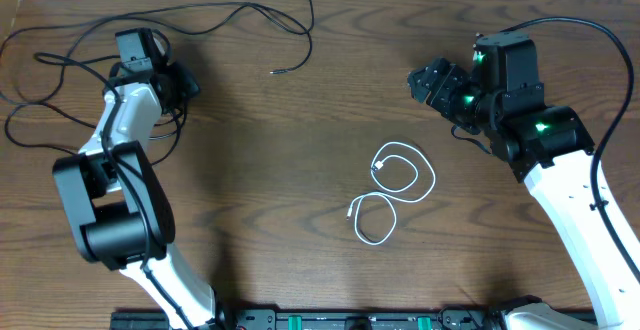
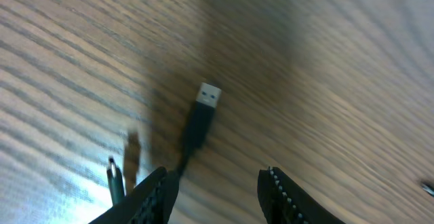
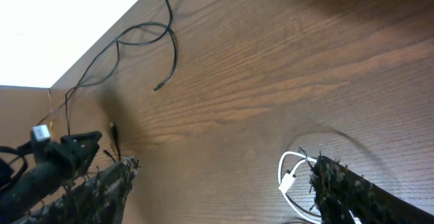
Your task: Untangle cables
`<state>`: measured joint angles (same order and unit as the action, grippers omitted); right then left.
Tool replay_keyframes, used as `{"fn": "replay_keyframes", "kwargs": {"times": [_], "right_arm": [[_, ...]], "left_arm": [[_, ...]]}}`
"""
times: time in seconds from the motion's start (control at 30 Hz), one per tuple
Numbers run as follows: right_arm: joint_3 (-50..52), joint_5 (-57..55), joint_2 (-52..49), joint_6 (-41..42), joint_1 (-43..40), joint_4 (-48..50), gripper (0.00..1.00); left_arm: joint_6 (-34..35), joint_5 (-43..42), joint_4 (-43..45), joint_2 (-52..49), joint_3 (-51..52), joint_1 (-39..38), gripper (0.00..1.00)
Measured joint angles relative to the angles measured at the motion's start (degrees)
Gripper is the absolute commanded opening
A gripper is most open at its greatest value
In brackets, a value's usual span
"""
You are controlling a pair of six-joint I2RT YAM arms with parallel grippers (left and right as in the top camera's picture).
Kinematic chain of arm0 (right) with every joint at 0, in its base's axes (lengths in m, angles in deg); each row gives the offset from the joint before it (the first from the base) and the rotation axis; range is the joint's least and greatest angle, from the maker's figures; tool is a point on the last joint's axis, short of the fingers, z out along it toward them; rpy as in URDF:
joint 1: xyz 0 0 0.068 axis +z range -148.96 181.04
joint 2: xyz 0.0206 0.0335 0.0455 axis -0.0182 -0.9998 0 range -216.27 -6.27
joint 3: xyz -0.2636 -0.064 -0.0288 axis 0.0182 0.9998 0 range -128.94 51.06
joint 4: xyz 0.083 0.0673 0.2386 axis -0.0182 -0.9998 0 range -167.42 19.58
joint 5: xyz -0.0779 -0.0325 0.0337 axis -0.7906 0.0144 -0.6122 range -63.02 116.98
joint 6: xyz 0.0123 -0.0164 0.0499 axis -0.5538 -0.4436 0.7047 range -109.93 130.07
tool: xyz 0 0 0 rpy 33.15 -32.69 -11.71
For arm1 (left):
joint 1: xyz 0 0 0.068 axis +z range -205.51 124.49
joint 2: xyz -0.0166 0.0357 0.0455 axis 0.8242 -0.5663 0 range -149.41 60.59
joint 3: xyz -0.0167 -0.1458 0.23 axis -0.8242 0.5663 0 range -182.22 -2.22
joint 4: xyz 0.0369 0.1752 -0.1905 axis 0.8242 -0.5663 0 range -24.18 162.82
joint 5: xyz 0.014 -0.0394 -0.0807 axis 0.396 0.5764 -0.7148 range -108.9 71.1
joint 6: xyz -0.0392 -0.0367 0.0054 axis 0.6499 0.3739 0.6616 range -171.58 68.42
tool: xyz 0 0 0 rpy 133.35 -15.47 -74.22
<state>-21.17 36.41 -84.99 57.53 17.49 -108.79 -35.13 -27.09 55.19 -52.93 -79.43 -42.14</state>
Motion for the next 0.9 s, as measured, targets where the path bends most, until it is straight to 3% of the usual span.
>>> {"fn": "replay_keyframes", "kwargs": {"times": [0.2, 0.9], "right_arm": [[0.0, 0.0, 0.0, 0.0, 0.0, -0.1, 0.84], [0.0, 0.0, 0.0, 0.0, 0.0, 0.0, 0.85]], "left_arm": [[0.0, 3.1, 1.7, -1.6, 0.1, 0.0, 0.08], [-0.4, 8.1, -2.2, -4.8, 0.1, 0.0, 0.08]]}}
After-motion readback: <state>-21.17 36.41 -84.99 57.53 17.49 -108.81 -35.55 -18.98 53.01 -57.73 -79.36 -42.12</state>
